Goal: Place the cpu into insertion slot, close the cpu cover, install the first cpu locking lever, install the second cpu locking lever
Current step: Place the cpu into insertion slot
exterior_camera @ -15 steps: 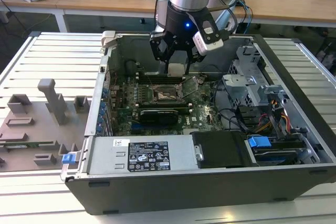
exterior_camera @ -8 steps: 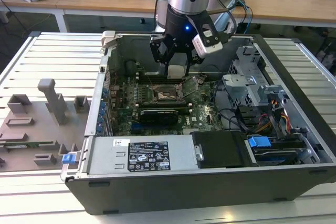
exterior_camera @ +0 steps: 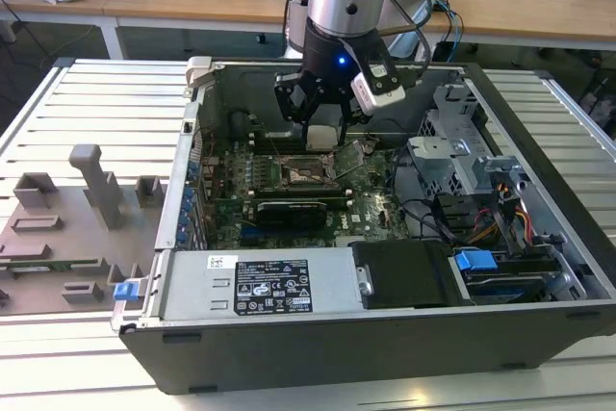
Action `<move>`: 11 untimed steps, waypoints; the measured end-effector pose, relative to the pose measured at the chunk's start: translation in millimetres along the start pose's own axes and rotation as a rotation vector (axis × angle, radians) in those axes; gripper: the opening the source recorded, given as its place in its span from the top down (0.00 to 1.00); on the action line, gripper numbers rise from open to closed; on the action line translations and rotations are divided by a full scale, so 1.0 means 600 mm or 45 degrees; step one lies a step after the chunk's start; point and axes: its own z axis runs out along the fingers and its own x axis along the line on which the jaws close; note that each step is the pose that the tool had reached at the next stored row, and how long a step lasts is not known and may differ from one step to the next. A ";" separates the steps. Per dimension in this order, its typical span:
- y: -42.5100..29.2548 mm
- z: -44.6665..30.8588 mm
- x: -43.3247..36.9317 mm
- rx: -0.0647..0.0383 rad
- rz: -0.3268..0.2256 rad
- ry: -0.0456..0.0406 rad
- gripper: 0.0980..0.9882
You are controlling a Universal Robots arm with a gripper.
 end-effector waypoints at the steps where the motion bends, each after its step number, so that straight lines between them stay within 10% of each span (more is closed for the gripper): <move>1: 0.000 0.001 0.000 0.000 0.000 0.000 0.50; 11: 0.011 0.028 0.000 0.007 0.000 0.000 0.50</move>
